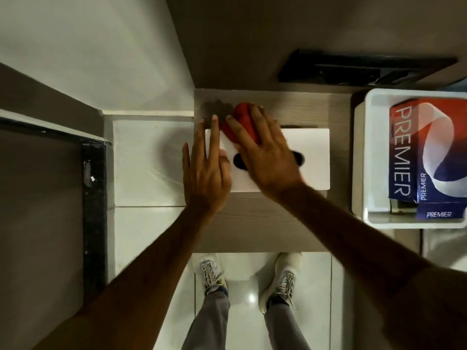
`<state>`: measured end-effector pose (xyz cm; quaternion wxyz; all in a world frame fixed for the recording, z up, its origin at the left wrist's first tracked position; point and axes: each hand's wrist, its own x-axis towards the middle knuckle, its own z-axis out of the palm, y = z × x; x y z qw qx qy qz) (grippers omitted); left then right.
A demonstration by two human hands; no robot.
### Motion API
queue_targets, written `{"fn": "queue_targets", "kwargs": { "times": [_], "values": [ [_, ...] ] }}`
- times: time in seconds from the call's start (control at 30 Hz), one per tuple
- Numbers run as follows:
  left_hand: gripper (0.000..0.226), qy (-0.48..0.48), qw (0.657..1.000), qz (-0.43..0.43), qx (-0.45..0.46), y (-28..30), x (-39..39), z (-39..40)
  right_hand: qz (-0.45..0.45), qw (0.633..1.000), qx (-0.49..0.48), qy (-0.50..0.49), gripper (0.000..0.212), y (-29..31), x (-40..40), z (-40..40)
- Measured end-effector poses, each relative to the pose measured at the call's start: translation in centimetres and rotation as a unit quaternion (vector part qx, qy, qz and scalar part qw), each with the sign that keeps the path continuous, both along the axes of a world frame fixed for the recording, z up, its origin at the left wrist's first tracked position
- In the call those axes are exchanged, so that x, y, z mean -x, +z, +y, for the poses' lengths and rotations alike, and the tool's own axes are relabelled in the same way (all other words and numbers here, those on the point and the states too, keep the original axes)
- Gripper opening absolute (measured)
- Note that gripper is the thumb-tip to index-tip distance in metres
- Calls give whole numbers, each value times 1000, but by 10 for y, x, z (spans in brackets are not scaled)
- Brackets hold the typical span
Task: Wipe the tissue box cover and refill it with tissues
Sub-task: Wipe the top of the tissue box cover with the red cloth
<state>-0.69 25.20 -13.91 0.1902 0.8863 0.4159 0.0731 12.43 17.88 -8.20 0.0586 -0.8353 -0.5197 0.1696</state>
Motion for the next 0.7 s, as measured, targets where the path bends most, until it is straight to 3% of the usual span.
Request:
{"fn": "queue_targets", "kwargs": {
  "times": [0.07, 0.13, 0.23, 0.3, 0.4, 0.43, 0.5, 0.57, 0.7],
  "values": [
    [56, 11, 1000, -14, 20, 1, 0, 0, -3, 999, 15, -29, 73, -2, -21, -15],
    [55, 5, 1000, -16, 1, 0, 2, -1, -1, 990, -15, -140, 62, -4, -25, -16],
    [54, -7, 1000, -10, -2, -2, 2, 0, 3, 948, -35, -316, 55, -6, 13, 16],
    [55, -12, 1000, 18, -6, -4, 1, 1, 14, 956, -38, -292, 58, -4, 32, 31],
    [51, -25, 997, 38, -56, -7, 4, -2, 16, 995, -19, -96, 69, -2, 18, 13],
    [51, -22, 997, 37, -57, -7, 6, -2, 48, 995, -19, -87, 73, -1, 3, 2],
    [52, -13, 999, 37, -37, -6, 6, -2, 91, 984, -20, -155, 66, 1, -26, -22],
    [54, -6, 999, 40, -24, -3, 3, -1, 38, 980, -18, -195, 59, 5, -43, -47],
    [57, -7, 998, 56, 8, 4, 0, 2, 59, 951, -43, -300, 57, 4, -31, -61]
  ]
}}
